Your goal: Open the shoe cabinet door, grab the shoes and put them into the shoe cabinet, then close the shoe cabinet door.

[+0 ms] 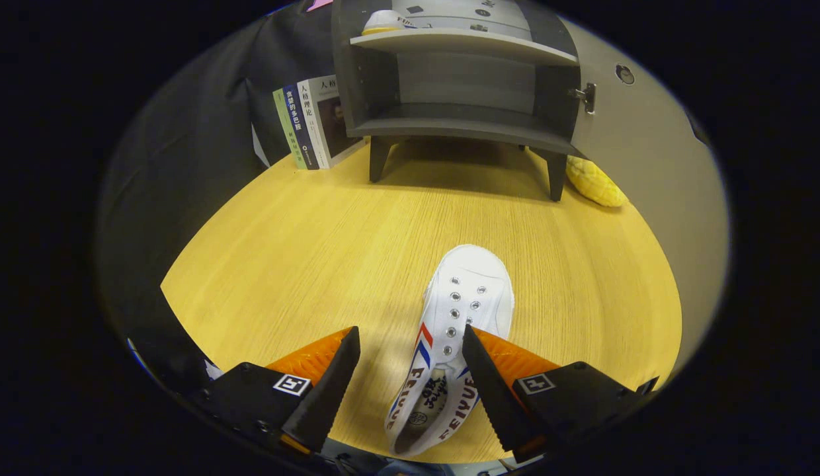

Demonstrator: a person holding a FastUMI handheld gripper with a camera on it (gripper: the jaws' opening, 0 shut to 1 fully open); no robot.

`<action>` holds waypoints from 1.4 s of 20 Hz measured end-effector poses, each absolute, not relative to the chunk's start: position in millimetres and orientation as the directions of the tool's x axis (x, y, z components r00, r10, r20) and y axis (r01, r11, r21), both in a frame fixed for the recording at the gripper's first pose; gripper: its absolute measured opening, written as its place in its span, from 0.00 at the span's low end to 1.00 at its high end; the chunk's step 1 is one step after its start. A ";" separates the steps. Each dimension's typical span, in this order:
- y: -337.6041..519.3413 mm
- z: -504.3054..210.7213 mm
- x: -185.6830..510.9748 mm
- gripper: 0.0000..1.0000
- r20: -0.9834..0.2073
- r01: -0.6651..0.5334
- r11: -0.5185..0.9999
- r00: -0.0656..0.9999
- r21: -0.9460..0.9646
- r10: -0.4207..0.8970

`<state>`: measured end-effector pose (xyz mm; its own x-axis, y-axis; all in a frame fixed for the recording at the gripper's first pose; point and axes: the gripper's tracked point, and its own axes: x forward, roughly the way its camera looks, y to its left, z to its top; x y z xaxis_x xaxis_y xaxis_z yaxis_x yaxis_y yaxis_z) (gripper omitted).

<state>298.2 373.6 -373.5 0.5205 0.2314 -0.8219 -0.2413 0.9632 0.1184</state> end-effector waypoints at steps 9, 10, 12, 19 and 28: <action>362.5 -396.9 303.0 0.79 -0.881 -0.215 0.976 0.459 0.018 0.117; 359.9 -396.6 303.0 0.74 -0.883 -0.210 0.978 0.458 0.003 0.101; 359.2 -396.9 302.8 0.57 -0.887 -0.219 0.976 0.449 0.007 0.107; 352.8 -393.9 302.8 0.23 -0.892 -0.268 0.963 0.429 0.027 0.144; 355.7 -382.1 306.0 0.02 -0.873 -0.122 0.957 0.393 0.264 0.291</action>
